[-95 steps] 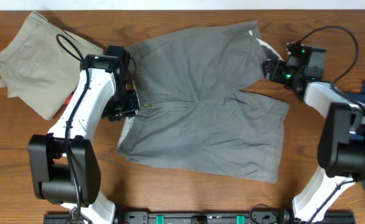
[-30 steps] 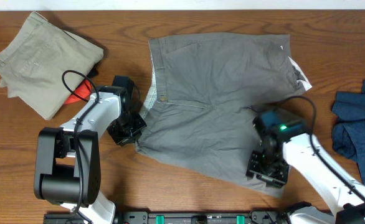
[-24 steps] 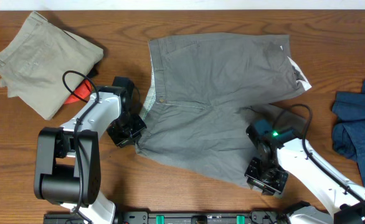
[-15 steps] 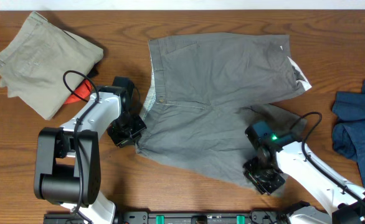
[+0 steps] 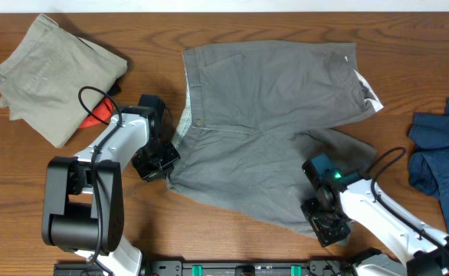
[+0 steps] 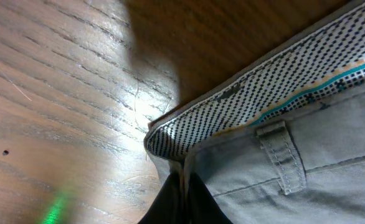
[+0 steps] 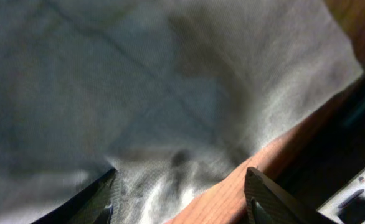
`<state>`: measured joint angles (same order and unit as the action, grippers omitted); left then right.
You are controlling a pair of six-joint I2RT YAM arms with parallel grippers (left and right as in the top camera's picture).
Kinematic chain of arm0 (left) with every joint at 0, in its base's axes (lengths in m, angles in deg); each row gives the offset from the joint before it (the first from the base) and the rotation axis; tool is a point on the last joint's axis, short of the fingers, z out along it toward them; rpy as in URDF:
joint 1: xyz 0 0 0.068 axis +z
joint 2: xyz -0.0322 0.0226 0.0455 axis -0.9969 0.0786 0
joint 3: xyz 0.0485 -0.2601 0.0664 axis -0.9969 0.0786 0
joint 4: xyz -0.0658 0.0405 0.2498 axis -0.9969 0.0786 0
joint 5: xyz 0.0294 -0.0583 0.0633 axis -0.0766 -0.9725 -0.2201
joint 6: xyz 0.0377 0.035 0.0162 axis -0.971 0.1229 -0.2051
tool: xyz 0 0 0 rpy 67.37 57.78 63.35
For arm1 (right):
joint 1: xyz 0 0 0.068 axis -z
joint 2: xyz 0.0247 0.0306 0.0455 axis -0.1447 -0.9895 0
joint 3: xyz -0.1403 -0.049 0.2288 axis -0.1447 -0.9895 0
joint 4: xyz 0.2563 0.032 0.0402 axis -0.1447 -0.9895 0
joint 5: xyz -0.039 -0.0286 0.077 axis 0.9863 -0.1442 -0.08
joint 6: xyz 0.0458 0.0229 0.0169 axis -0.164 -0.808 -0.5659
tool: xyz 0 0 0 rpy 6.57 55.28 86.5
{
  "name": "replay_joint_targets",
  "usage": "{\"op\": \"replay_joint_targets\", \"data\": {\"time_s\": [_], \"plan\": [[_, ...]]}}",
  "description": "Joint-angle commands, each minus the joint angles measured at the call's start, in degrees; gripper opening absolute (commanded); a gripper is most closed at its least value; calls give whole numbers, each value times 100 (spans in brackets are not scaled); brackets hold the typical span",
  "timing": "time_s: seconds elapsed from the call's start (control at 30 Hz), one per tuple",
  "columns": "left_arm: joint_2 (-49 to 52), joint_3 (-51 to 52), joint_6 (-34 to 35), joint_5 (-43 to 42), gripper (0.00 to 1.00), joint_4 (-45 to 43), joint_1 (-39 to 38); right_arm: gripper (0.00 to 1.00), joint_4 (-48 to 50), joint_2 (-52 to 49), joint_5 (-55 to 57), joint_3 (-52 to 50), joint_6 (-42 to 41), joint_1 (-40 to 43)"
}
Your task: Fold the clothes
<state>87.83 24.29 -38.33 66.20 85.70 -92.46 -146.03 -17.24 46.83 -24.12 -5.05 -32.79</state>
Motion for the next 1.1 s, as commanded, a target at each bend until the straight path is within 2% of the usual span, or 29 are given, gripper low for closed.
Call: {"op": "replay_joint_targets", "data": {"time_s": [0.0, 0.17, 0.37, 0.63, 0.93, 1.0, 1.07], "plan": [[-20, 28, -61, 31, 6, 55, 13, 61, -50, -20, -205, -389, -636, -74], [-20, 28, -61, 28, 6, 57, 13, 64, 83, -20, -157, -487, -1445, 52], [-20, 28, -59, 28, 6, 76, 13, 63, 293, -20, 125, -490, -1480, 57], [-20, 26, -61, 31, 6, -13, 13, 44, 474, -20, 479, -487, -1480, 57], [-20, 26, -149, 33, 6, -31, 13, 34, 682, -20, 669, -492, -1482, 44], [-20, 26, -149, 33, 6, -33, 13, 24, 732, -22, 715, -501, -1488, 46], [-20, 26, -149, 33, 6, -33, 13, 11, 802, -22, 868, -505, -1526, 46]]}}
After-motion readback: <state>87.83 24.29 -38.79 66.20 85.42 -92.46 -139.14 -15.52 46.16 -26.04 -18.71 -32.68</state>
